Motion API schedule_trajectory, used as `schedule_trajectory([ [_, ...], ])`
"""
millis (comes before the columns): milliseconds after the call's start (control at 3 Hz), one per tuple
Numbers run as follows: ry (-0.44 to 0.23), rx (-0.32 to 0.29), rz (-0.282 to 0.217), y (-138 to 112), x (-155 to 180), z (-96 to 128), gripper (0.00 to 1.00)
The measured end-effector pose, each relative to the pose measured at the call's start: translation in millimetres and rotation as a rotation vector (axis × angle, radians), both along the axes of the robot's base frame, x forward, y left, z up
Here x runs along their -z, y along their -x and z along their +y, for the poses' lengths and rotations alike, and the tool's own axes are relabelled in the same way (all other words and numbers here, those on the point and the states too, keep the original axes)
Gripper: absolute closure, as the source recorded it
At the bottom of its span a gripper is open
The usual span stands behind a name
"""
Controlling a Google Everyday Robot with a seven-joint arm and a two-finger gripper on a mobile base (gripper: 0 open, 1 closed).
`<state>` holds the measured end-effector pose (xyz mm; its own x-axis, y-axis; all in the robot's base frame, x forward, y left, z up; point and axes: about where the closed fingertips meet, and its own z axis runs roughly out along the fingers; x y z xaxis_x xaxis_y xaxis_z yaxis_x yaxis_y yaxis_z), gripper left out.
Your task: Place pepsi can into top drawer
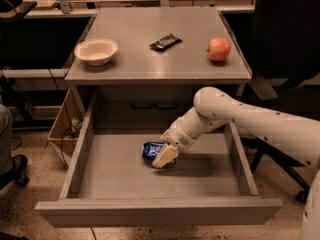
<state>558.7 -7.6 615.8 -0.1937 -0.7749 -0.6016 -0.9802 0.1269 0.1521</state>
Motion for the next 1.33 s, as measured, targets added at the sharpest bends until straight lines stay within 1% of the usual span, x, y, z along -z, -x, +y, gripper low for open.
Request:
schedule_trajectory([
  [333,-0.002,-0.001,0.001,1,1,0,0.00],
  [667,-0.004,0.010,-0.004,5,-4,-8,0.00],
  [1000,-0.011,0.042,-0.036,14,-34,-37,0.00],
  [1333,-0.015,0.091,-0.098,26,-80,-78,0.00],
])
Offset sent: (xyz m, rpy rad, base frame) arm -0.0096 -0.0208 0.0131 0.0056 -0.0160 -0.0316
